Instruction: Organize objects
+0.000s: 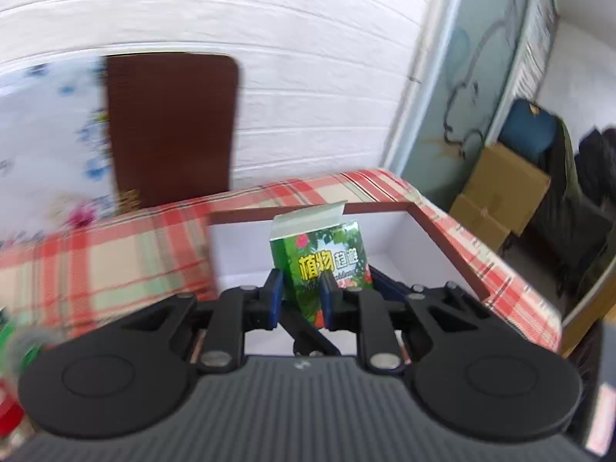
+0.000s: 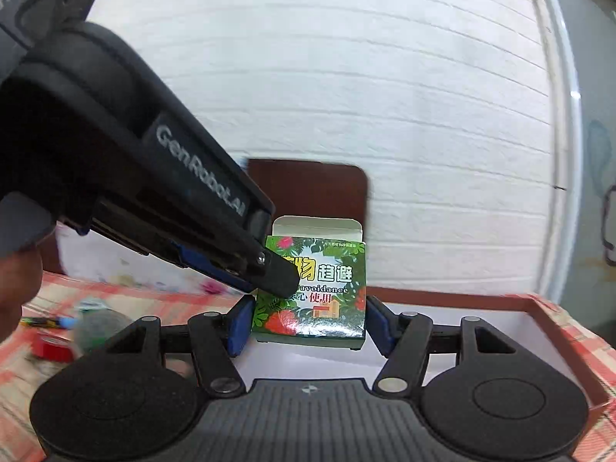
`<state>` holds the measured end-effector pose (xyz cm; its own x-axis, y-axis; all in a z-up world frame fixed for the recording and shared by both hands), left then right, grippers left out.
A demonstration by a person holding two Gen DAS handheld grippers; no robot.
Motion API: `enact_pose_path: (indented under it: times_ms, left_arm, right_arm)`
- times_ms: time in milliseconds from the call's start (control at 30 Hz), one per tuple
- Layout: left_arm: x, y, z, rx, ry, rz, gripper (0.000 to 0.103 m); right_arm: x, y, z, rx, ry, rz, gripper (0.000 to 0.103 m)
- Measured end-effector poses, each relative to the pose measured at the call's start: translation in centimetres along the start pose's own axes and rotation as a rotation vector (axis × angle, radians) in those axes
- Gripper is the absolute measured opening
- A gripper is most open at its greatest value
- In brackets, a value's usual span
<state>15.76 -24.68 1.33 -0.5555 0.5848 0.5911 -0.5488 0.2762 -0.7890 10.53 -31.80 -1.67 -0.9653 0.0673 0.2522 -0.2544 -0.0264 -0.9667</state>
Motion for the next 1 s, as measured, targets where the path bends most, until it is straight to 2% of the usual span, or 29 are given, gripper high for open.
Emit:
enact_pose_path:
  times_ms: [167, 267, 300, 333, 467, 567, 667, 767, 867, 1000]
  left_arm:
    - [-5.7, 0.9, -0.3, 0.050, -0.012, -0.075, 0.022]
    - [-7.5, 0.9, -0.7, 0.055, -0.066, -0.107, 0.023]
    - [-7.6, 1.2, -1.0, 0.048, -0.090, -0.117, 0.023]
    - [-7.6, 1.3, -1.1, 0.038, -0.109, -0.126, 0.026]
    - [-5.7, 0.3, -0.1, 0.025, -0.112, -0.092, 0.026]
    - [-3.0, 0.1, 0.2, 0.015, -0.119, -0.058, 0.026]
    - [-0.1, 0.8, -0.2, 0.016, -0.143, -0.022, 0.026]
    - [2.6, 2.3, -2.2, 0.059, -0.166, -0.013, 0.026]
    - [5.2, 4.7, -5.3, 0.114, -0.217, -0.002, 0.026]
    - [7.4, 10.1, -11.9, 0.213, -0.344, -0.060, 0.027]
  right_arm:
    - [-1.7, 2.8, 3.6, -0.045, 0.012, -0.121, 0.062]
    - [-1.7, 4.1, 3.5, -0.059, -0.011, -0.148, 0.064]
    - [-1.3, 4.3, 3.4, -0.067, -0.010, -0.145, 0.067]
    - [-0.7, 4.2, 3.6, -0.074, -0.007, -0.135, 0.067]
    - [1.4, 4.4, 2.3, -0.097, -0.009, -0.091, 0.066]
    - [5.2, 4.1, 1.4, -0.105, 0.003, -0.039, 0.066]
    - [6.7, 3.8, 0.3, -0.124, -0.013, 0.004, 0.066]
    - [8.9, 4.7, -1.9, -0.147, -0.048, 0.014, 0.067]
    - [11.0, 6.8, -5.6, -0.131, -0.119, -0.058, 0.067]
    - [7.4, 8.7, -9.8, -0.116, -0.227, -0.190, 0.066]
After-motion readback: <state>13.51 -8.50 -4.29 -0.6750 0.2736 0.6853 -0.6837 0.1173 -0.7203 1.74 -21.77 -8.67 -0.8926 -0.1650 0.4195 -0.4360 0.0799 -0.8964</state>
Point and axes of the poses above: each gripper's, at about its wrist camera, not at the fingertips, and x roughly against the way its jaws point, z to its right, y to its underside, the point moved 8 cm from there along -x, roughly the way its jaws point, and after that the axes turned 3 degrees about -z, right-handed, at the moved point
